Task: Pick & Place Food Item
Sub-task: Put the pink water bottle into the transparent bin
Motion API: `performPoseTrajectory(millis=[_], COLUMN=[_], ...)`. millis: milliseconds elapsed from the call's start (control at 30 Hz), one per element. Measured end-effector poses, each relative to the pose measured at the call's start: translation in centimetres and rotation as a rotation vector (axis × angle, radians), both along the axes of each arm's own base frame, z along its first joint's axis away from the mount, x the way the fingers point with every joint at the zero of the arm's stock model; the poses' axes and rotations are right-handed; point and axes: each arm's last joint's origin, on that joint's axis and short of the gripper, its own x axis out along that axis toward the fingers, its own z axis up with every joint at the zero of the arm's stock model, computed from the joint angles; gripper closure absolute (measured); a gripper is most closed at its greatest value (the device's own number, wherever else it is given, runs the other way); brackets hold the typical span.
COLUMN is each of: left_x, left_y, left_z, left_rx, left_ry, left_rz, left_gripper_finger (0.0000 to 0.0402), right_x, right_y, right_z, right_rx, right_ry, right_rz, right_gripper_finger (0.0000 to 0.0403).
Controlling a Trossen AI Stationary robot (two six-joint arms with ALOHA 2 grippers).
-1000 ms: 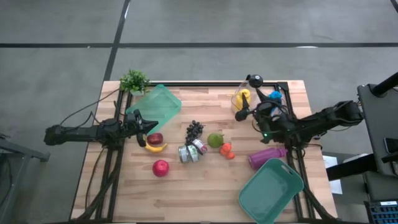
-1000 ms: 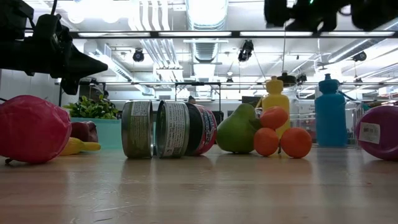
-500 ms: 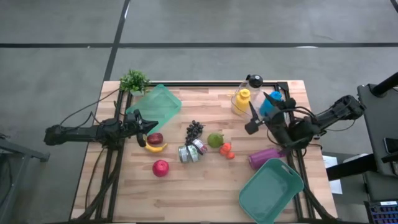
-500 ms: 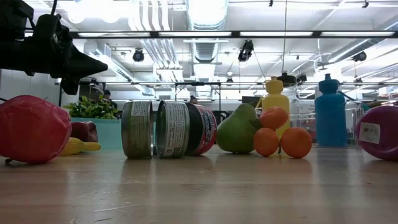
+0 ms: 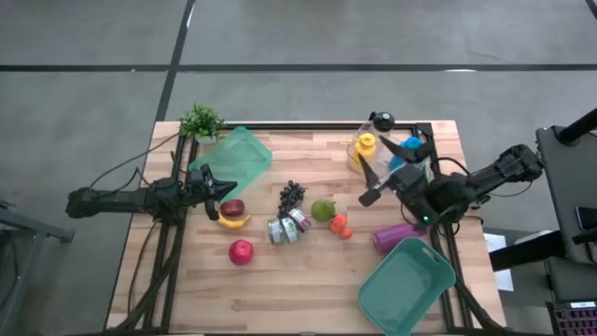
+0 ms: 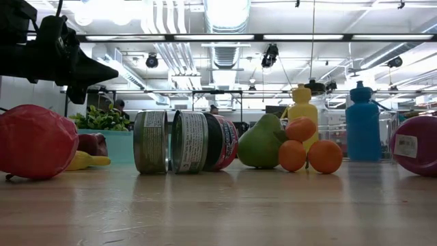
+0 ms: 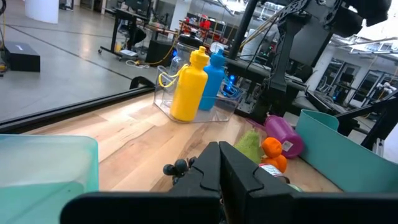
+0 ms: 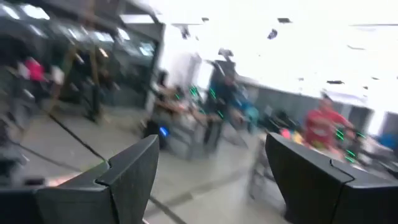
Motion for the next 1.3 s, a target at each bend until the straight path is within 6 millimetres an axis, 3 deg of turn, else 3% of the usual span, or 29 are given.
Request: performPoseTrajectory(millis=[200,333,467,600,933,1067,1300], left_x=[0.0,0.0,0.0,0.0,0.0,0.0,0.0], left_y=[0.0,0.0,0.0,0.0,0.0,0.0,0.0], left_z=[0.0,0.0,0.0,0.0,0.0,0.0,0.0], left_rx=[0.0,0.0,0.0,0.0,0.0,0.0,0.0], left_ry=[0.0,0.0,0.0,0.0,0.0,0.0,0.005], left_rz=[0.0,-0.001,0.0,0.0,-0.001,-0.001,0.0], left_gripper_finger=[0.04,0.04,0.04,0.04,0.04,0.04,0.04], right_x=[1.9,2.2,1.4,0.3,-2.7,-2.8,-3.3], right_y=[-2.0,-3.1,-4.2,-4.6,-4.0,-3.7,-3.7], right_z=[-1.0,-0.5,0.4,0.6,-0.9,-2.1,-4.4], right_rx=[-0.046,0.032,0.229,0.445,0.868,0.88,0.838], right_ry=[0.026,0.175,0.404,0.602,1.171,1.313,1.452], right_rz=[0.14,0.26,0.344,0.294,0.182,0.296,0.33], right_gripper_finger=[0.0109,0.0109,0.0109,0.011,0.011,0.011,0.011])
